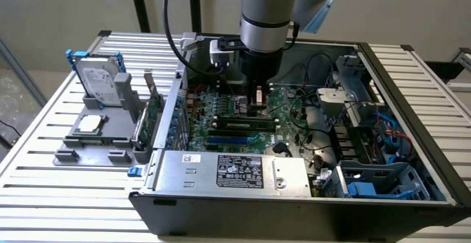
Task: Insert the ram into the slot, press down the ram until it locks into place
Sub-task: 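Insert the ram into the slot, then press down the ram until it locks into place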
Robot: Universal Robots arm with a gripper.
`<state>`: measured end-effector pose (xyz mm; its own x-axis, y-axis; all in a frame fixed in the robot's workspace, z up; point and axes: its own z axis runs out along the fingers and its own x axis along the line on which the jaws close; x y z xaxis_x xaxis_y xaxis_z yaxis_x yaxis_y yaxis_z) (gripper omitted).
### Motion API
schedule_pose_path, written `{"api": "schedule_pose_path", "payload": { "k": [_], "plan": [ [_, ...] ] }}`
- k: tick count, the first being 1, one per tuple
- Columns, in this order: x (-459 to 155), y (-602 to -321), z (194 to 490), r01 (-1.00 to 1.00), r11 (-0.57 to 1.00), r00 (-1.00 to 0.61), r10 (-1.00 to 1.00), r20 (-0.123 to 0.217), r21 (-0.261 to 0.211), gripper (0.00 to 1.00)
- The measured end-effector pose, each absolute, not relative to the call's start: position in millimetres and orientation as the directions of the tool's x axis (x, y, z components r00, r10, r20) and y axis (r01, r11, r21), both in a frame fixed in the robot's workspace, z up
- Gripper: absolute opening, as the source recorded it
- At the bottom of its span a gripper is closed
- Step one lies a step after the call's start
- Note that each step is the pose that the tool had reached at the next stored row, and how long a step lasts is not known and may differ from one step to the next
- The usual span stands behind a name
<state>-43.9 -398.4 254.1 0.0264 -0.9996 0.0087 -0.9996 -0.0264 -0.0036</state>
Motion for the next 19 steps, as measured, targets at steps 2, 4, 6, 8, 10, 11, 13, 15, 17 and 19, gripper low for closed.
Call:
{"api": "schedule_pose_path", "payload": {
  "k": [2, 4, 6, 8, 10, 11, 13, 15, 17, 19],
  "plan": [
    [-44.0, -398.4, 254.0, -1.0, -0.026, 0.026, -1.0, 0.009, -0.004, 0.11],
    [-44.0, -398.4, 254.0, -1.0, -0.026, 0.026, -1.0, 0.008, -0.004, 0.11],
    [-44.0, -398.5, 254.0, -1.0, -0.026, 0.026, -1.0, 0.009, -0.003, 0.11],
    [-44.0, -398.5, 254.0, -1.0, -0.026, 0.026, -1.0, 0.009, -0.003, 0.11],
    [-44.0, -398.5, 254.0, -1.0, -0.026, 0.026, -1.0, 0.009, -0.004, 0.11],
    [-44.0, -398.5, 254.0, -1.0, -0.026, 0.026, -1.0, 0.009, -0.003, 0.11],
    [-44.0, -398.5, 254.0, -1.0, -0.026, 0.026, -1.0, 0.009, -0.003, 0.11],
    [-44.0, -398.4, 254.0, -1.0, -0.026, 0.026, -1.0, 0.009, -0.003, 0.11],
    [-44.4, -397.4, 251.9, -1.0, -0.023, 0.023, -1.0, 0.009, -0.004, 0.11],
    [-44.7, -396.1, 248.5, -1.0, -0.021, 0.021, -1.0, 0.011, -0.003, 0.11]
  ]
}}
